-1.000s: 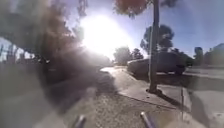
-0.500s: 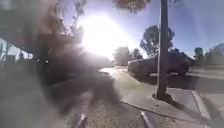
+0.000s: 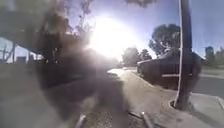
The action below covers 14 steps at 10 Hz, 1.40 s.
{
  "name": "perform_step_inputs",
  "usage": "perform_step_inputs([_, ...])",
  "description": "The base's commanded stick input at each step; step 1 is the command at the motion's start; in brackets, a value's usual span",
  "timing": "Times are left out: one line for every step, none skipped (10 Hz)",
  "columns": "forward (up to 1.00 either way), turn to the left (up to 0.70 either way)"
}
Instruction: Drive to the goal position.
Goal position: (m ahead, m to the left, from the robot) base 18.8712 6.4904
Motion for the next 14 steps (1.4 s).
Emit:
perform_step_inputs([0.93,0.00])
perform_step_inputs([0.93,0.00])
perform_step_inputs([0.93,0.00])
perform_step_inputs([0.93,0.00])
perform_step_inputs([0.93,-0.01])
perform_step_inputs([0.93,-0.07])
perform_step_inputs([0.93,-0.13])
perform_step_inputs([0.93,-0.23])
perform_step_inputs([0.93,-0.35])
perform_step_inputs([0.93,-0.37])
perform_step_inputs([0.93,-0.29])
perform_step_inputs([0.94,-0.06])
perform_step_inputs([0.93,0.00])
perform_step_inputs([0.93,0.00])
